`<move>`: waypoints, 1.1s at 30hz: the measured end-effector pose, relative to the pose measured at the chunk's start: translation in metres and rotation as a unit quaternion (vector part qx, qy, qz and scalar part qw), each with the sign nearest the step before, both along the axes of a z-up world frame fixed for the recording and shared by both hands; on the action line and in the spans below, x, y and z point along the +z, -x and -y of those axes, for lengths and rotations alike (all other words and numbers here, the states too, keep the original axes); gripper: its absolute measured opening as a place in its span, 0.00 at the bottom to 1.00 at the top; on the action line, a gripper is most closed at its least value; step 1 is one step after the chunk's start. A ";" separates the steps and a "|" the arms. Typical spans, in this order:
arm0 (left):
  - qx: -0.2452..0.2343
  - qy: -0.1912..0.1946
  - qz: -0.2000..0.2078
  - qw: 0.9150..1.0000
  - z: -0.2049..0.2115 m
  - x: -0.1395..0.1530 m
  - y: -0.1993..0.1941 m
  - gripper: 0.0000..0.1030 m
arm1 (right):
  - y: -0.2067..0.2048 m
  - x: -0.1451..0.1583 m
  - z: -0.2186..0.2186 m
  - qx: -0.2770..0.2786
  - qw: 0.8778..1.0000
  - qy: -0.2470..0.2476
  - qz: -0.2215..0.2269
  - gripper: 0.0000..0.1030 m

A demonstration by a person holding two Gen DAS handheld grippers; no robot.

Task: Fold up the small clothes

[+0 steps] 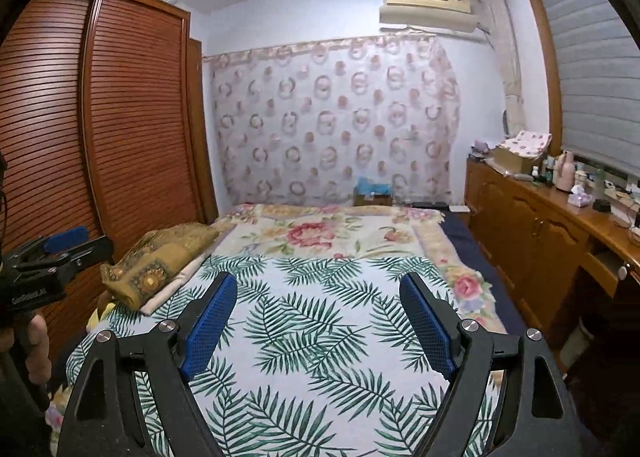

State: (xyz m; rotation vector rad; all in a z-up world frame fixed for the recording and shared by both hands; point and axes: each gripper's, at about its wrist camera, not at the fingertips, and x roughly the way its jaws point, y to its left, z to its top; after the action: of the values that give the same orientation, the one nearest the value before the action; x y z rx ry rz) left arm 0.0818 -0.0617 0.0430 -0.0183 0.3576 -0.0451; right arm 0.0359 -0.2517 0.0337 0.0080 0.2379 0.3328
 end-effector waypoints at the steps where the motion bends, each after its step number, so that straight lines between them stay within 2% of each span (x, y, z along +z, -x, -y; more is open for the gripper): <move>1: 0.001 -0.001 0.001 1.000 0.000 0.001 0.000 0.82 | 0.002 0.000 0.000 -0.001 1.000 -0.001 0.000 0.82; 33: 0.003 -0.002 -0.003 1.000 0.000 -0.006 0.001 0.82 | -0.012 0.000 -0.001 0.003 1.000 0.001 -0.002 0.82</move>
State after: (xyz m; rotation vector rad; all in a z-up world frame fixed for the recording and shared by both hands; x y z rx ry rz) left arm 0.0806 -0.0614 0.0370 -0.0153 0.3633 -0.0379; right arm 0.0477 -0.2504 0.0342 0.0067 0.2431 0.3381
